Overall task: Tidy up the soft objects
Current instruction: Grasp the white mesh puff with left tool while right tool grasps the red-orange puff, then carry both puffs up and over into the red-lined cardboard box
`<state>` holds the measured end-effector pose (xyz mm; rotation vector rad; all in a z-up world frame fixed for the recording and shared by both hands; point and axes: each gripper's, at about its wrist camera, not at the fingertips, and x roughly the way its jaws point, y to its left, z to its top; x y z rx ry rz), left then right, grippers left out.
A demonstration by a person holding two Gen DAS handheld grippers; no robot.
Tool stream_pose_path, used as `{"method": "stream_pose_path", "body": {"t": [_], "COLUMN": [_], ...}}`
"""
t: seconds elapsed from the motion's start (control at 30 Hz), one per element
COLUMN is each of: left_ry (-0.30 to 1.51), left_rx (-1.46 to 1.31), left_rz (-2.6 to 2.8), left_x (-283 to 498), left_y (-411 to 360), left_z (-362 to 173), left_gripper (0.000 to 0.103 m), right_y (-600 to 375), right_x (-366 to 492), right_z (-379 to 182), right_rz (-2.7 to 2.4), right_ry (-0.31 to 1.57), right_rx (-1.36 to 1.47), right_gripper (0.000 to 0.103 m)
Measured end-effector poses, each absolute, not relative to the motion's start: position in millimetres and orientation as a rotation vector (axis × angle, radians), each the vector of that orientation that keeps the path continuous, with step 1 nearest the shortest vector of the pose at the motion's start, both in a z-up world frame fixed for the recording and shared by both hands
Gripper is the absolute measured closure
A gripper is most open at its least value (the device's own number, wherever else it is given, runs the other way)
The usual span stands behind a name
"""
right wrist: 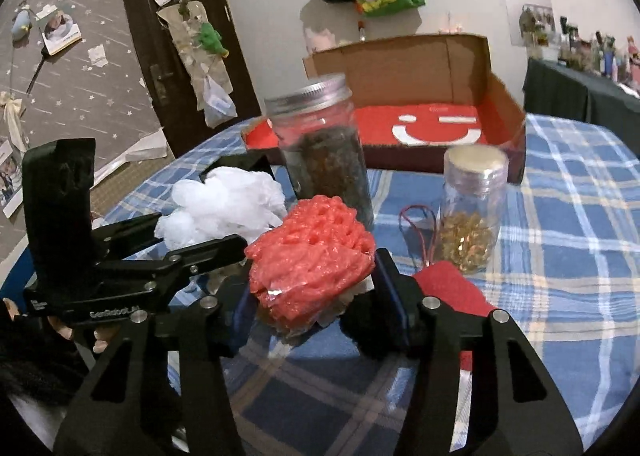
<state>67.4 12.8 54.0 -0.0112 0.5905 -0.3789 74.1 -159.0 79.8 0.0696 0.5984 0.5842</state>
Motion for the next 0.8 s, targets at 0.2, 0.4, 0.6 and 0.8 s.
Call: {"method": "stream_pose_path", "body": {"t": [0.2,0.4,0.6,0.8], "left_ry": [0.582,0.545,0.54,0.554], "left_rx": [-0.036,-0.033,-0.035,-0.056], "left_rz": [-0.386,-0.372,-0.344,-0.3], "left_x": [63.1,50.0,42.7,33.9], "left_y": [19.6,24.4,35.4,59.4], "left_z": [62.2,75.9,83.1,87.4], "left_gripper": [0.053,0.053,0.053,0.053], "right_y": [-158.5,-161.6,-171.2,-192.8], "right_x": [65.2,60.5,58.9,56.1], "right_z": [91.5,92.7,94.6,97.7], "right_rz": [0.561,0.543,0.507,0.455], "right_ry": [0.553,0.552,0.553,0.562], "right_rx": [0.056,0.061,0.074,0.092], "right_gripper": [0.051,0.051,0.051,0.051]}}
